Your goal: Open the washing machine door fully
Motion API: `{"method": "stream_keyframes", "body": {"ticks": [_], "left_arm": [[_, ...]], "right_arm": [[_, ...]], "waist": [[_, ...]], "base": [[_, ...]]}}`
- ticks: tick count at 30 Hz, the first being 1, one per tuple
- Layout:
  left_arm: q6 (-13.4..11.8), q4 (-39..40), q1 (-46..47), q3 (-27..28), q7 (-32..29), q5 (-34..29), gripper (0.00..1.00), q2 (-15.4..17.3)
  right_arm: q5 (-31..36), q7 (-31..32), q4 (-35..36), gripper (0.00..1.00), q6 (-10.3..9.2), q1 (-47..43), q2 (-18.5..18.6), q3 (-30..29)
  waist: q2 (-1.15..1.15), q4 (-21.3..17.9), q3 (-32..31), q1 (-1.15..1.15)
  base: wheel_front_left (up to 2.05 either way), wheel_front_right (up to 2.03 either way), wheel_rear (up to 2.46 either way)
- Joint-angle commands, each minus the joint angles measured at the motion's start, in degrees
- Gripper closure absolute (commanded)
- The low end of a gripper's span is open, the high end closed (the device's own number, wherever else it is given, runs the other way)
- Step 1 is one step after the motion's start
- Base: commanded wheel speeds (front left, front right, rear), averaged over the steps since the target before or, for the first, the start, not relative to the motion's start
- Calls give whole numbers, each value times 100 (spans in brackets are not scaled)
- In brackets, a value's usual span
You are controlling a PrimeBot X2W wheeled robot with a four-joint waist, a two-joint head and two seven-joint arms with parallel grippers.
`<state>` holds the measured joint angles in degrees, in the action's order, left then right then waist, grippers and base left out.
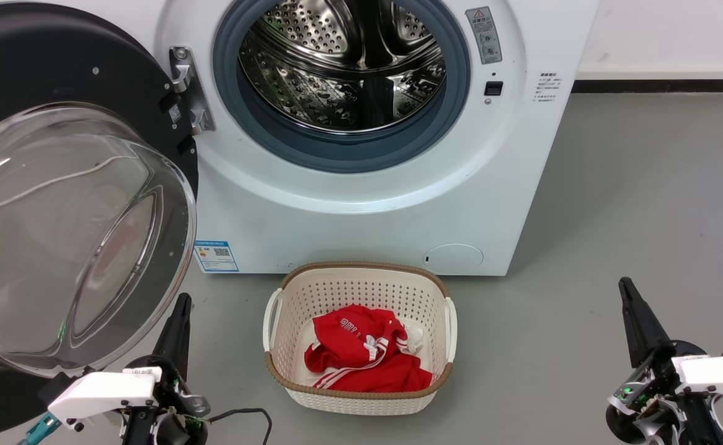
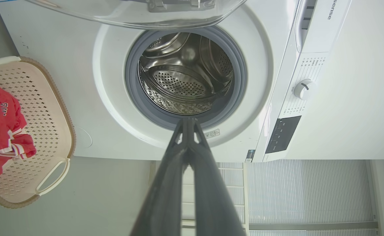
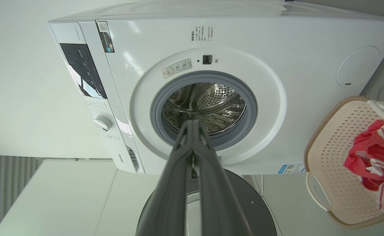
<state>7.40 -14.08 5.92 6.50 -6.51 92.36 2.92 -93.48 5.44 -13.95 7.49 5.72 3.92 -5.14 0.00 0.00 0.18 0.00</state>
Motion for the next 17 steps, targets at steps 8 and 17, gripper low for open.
{"method": "stream_keyframes", "body": {"ticks": [8, 17], "left_arm": [[22, -9, 60, 18, -25, 9, 100, -7], [22, -8, 59, 17, -24, 10, 100, -7]], "right_arm": [[10, 22, -8, 100, 0, 69, -19, -25], [22, 37, -8, 100, 0, 64, -28, -39]], "waist": [[0, 0, 0, 0], [0, 0, 0, 0]], "base": [[0, 0, 0], [0, 0, 0]]}}
